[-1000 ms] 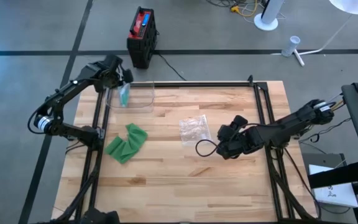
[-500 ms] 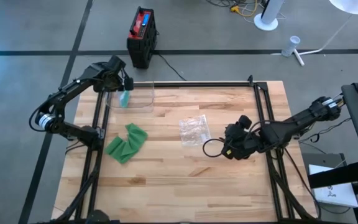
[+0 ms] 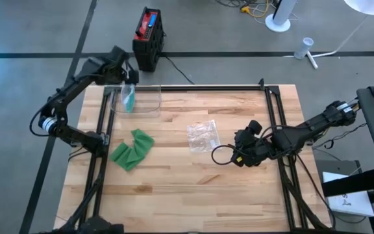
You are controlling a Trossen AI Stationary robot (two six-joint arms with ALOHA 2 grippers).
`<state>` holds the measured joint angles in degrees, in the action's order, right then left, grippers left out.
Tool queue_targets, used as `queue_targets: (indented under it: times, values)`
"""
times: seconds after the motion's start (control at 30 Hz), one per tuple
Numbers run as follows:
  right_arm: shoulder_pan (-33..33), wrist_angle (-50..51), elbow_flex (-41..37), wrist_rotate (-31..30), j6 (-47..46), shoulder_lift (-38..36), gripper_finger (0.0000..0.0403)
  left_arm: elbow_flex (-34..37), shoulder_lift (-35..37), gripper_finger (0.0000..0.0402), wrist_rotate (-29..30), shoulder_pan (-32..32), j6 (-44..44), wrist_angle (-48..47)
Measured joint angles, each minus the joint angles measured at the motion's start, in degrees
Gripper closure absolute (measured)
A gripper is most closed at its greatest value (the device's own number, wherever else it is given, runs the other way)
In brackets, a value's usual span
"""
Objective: Roll bandage
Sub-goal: Put the transparent zip bag containing the blue bandage into the transparent bin, then roll the green bandage
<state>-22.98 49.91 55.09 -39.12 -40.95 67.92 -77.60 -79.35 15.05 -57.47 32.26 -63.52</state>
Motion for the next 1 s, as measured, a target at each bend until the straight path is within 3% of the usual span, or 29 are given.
queue_targets:
  times: [0.17, 0.3, 0.5, 0.63, 0.8, 1.0]
  values:
    - [0.0, -0.1, 0.0, 0.0, 0.0, 0.0, 0.0147, -9.2, 0.1, 0.0214, -2.5, 1.8, -3.8, 1.6]
    - [0.0, -0.2, 0.0, -0.4, 0.4, 0.0, 0.0151, -9.6, -0.1, 0.0227, -9.8, 8.4, -7.5, 6.6]
    - [0.0, -0.8, -0.1, -1.0, 1.2, 0.0, 0.0159, -2.6, -6.2, 0.0272, -2.8, 16.9, -10.3, 6.6]
    - [0.0, -0.8, -0.1, -1.0, 1.2, 0.0, 0.0164, 0.3, -13.8, 0.0323, -4.2, 15.3, -9.8, 6.2]
    - [0.0, -0.7, -0.1, 0.2, 1.1, 0.0, 0.0171, -0.1, -22.2, 0.0386, -1.7, 11.9, -13.1, 5.1]
    - [0.0, -0.6, -0.2, 0.6, 1.1, 0.0, 0.0176, -1.3, -27.5, 0.0386, 2.3, 7.7, -13.8, -2.8]
